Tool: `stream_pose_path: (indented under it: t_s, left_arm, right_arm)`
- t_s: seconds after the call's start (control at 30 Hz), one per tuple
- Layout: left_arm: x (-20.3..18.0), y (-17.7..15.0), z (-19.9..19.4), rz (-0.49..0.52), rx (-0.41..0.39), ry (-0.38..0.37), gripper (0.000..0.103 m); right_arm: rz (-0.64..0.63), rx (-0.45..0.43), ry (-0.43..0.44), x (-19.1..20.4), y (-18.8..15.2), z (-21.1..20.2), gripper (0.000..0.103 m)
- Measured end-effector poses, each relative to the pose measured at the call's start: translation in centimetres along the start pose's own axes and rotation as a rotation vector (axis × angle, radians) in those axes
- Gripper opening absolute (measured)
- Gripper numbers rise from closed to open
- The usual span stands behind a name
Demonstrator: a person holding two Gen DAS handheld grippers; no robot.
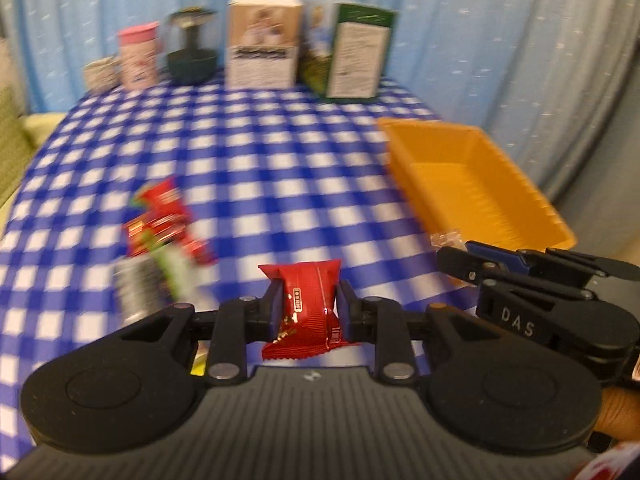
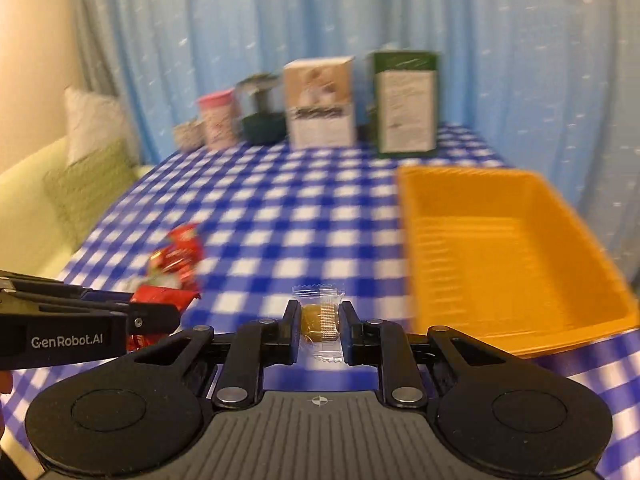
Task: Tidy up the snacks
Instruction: 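Carry both snacks over the orange tray and open both tools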
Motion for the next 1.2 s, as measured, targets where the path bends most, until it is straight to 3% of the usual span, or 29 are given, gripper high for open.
stream_pose_path:
  t_s: [0.3,0.53,0.93,1.2]
  left_arm:
    - [-9.4,4.4,6.1,0.091,-0.003,-0.134,0.025]
    - [-12.0,5.6,10.2,0.116,0.035,-0.16,0.025]
    - [-12.7,4.8,13.8,0.13,0.079,-0.166,0.025]
    - [-12.2,5.0,13.2,0.145,0.048,-0.137,0.032]
  right_arm:
    - [0.098,-0.035,-0.141,-11.7,2.9,-0.2,0.02]
    - [0.188,-0.018,-0.183,-17.2,2.8,1.5,0.02]
    - [0.247,0.017,-0.191,-19.4,1.6,3.6,0.02]
    - [0.256,0.024,-0.188,-19.5,1.4,4.1,0.02]
Point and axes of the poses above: each gripper's, at about its wrist camera, not at the fingertips, and z roughly the way its jaws point, x to its left, y to its top, the point moved 9 cm from there along z, roughly the way its jaws point, and after that the axes turned 15 degrees about -y, right-handed, at the moved point
